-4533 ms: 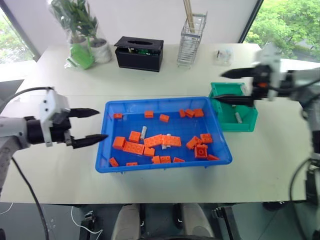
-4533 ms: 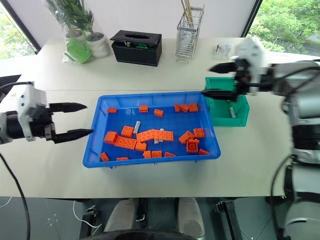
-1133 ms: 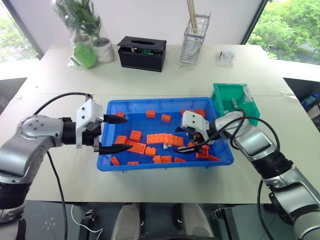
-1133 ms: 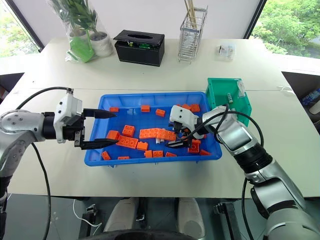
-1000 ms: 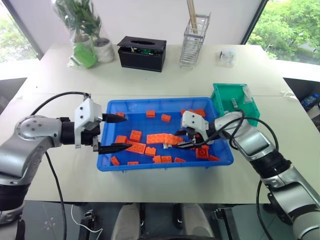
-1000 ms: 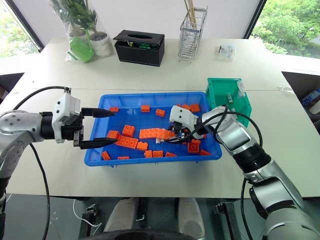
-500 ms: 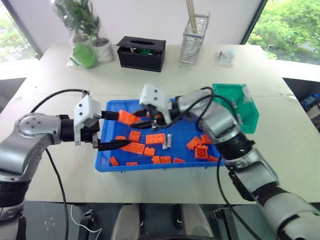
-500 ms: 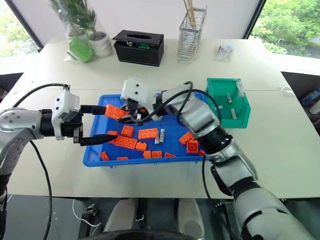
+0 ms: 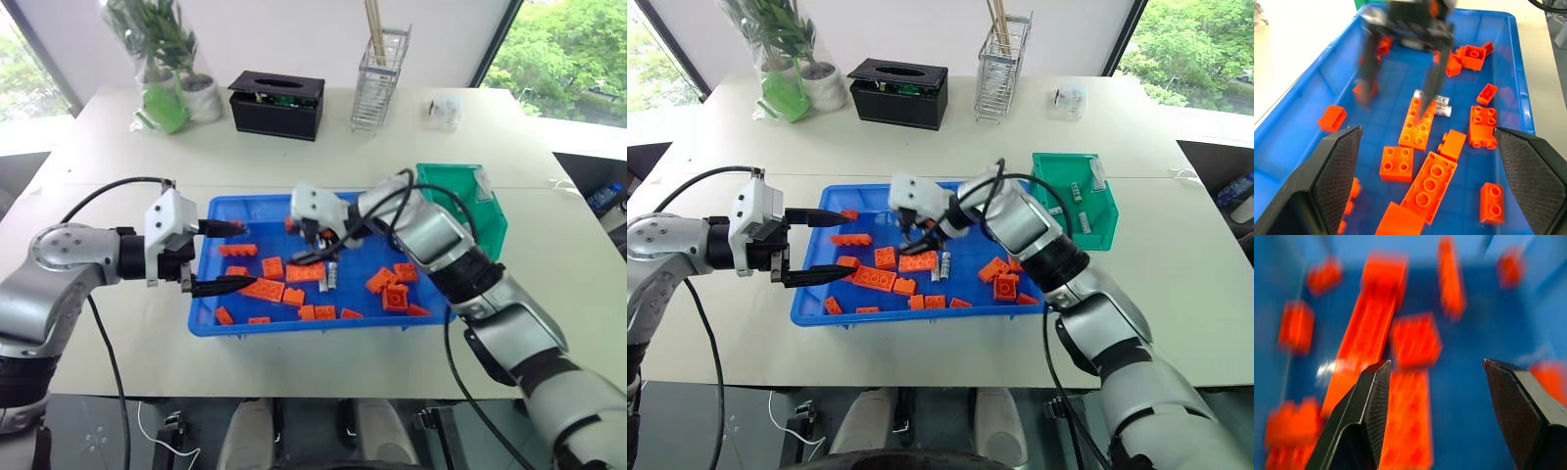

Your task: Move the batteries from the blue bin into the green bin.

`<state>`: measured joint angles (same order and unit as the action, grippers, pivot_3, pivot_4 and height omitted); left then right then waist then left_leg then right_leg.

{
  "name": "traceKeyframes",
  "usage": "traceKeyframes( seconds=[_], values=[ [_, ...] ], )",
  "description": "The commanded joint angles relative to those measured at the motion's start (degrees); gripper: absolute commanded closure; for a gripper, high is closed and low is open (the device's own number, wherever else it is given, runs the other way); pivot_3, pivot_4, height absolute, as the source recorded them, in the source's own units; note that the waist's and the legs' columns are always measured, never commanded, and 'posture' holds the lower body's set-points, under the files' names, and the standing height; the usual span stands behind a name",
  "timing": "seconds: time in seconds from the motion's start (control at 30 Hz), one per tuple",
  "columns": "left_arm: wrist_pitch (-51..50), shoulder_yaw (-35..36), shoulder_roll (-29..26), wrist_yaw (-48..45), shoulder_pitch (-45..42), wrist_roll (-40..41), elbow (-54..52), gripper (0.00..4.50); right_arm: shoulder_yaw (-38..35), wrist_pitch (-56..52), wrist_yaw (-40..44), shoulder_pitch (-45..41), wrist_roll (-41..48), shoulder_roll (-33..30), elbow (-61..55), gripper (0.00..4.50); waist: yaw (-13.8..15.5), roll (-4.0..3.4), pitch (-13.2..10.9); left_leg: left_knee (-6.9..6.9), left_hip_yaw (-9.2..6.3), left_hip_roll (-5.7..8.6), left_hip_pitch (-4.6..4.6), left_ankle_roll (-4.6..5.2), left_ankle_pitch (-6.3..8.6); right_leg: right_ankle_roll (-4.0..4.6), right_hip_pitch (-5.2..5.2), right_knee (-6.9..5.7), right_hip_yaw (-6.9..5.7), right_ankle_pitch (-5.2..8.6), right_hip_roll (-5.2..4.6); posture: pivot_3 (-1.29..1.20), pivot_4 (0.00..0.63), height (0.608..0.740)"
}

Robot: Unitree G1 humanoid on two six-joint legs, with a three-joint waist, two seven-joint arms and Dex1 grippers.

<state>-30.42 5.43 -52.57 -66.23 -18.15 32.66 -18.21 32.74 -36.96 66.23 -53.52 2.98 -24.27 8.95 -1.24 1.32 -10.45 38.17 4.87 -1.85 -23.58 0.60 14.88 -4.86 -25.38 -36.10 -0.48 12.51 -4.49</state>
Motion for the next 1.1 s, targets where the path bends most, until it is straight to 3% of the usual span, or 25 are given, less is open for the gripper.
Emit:
traceKeyframes(
  seconds=[0.03, 0.3, 0.4, 0.47, 0.7, 0.93, 1.1],
  values=[
    [1.0, 1.1, 0.0, 0.0, -0.6, 0.4, -1.0, 0.0, 0.1, 0.8, 0.4, 0.0, -0.9, 0.2, -2.2, 1.45, -0.2, -0.01, 0.0, 0.0, -0.01, -0.01, 0.0, 0.0, 0.0, -0.01, -0.03, -0.01, 0.0, 0.0, 0.01, 0.0, 0.15, 0.736],
    [1.2, 1.0, -0.2, -0.3, -0.5, 0.3, -1.0, 0.0, 0.3, 2.3, -0.9, 2.5, -2.8, 1.1, -0.6, 1.45, 0.3, -0.01, 0.0, 0.0, 0.0, -0.02, 0.0, 0.0, 0.0, -0.04, 0.0, -0.01, 0.0, -0.02, 0.03, 0.0, 0.15, 0.736],
    [1.2, 1.1, -0.2, -0.2, -0.5, 0.2, -1.0, 0.0, 0.3, 3.7, -1.7, 3.0, -3.8, 1.5, 0.4, 2.36, 0.3, -0.01, 0.0, 0.01, 0.0, -0.01, 0.0, -0.01, 0.0, -0.01, 0.01, -0.01, 0.0, -0.01, 0.03, 0.0, 0.15, 0.736],
    [1.2, 1.1, -0.2, -0.2, -0.7, 0.3, -1.0, 0.0, 0.2, 4.3, -1.6, 2.9, -4.1, 1.6, 0.2, 3.31, 0.3, -0.01, 0.0, 0.01, 0.0, -0.01, 0.0, -0.01, -0.01, 0.01, 0.01, -0.01, 0.0, 0.01, 0.02, 0.0, 0.15, 0.736],
    [1.4, 1.0, -0.1, -0.1, -0.5, 0.2, -0.9, 0.0, -4.2, 4.5, -4.4, -2.6, -3.5, 5.1, 4.2, 3.32, 0.1, -0.02, 0.0, 0.0, -0.02, -0.03, 0.0, -0.01, -0.01, -0.03, -0.02, -0.02, 0.01, -0.02, 0.04, 0.0, 0.15, 0.736],
    [1.8, 0.4, 0.5, 0.1, -0.7, 0.0, -0.8, 0.0, -6.6, 11.8, -3.8, -4.6, -6.1, -0.7, 14.2, 3.32, 0.5, 0.02, 0.0, 0.01, 0.0, 0.04, -0.01, -0.01, -0.01, 0.1, 0.1, 0.08, 0.0, 0.06, -0.09, 0.0, 0.15, 0.736],
    [1.9, -0.1, 0.9, -0.1, -1.7, -0.3, -0.1, 0.0, -7.8, 13.9, -5.1, -3.9, -7.4, -2.2, 16.3, 0.88, -0.1, 0.02, 0.0, -0.02, 0.02, 0.02, -0.01, -0.01, 0.0, -0.04, 0.01, 0.04, 0.03, -0.02, -0.01, 0.0, 0.15, 0.736]
  ],
)
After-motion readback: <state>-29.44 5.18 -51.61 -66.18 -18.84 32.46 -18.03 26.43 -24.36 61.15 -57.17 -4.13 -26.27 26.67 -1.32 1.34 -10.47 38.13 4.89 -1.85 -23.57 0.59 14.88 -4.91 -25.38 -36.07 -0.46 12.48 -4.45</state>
